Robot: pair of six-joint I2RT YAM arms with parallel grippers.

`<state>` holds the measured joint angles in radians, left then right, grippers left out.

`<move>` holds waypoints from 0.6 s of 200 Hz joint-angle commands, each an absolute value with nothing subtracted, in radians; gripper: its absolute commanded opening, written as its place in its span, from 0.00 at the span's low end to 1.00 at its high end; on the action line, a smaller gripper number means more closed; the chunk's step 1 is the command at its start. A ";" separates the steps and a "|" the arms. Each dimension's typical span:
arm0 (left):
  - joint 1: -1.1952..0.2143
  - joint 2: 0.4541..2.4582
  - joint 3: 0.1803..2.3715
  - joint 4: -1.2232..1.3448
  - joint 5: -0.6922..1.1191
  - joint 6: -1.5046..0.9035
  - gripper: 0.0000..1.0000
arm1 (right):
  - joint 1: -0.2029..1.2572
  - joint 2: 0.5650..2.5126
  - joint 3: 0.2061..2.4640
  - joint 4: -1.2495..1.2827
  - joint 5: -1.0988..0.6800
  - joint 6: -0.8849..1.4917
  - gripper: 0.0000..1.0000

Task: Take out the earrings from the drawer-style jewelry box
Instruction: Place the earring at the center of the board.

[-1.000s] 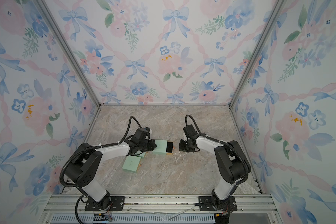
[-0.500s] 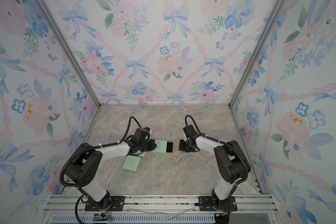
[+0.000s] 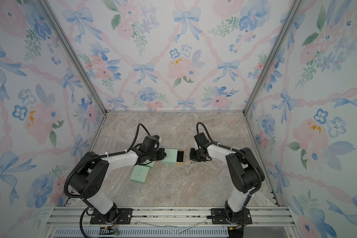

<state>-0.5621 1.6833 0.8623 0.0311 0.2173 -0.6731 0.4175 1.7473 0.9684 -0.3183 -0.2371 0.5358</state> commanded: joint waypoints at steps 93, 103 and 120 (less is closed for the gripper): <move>-0.547 1.722 0.822 -0.048 0.196 -0.651 0.00 | 0.413 1.800 0.970 -0.357 -0.213 0.545 0.25; -0.547 1.717 0.821 -0.047 0.194 -0.651 0.00 | 0.413 1.794 0.970 -0.361 -0.211 0.544 0.26; -0.545 1.711 0.820 -0.047 0.193 -0.655 0.00 | 0.414 1.784 0.970 -0.367 -0.206 0.541 0.28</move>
<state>-0.5568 1.6840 0.8562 0.0475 0.2260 -0.6731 0.4179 1.7618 0.9848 -0.2977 -0.2581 0.5419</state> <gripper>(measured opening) 0.047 0.273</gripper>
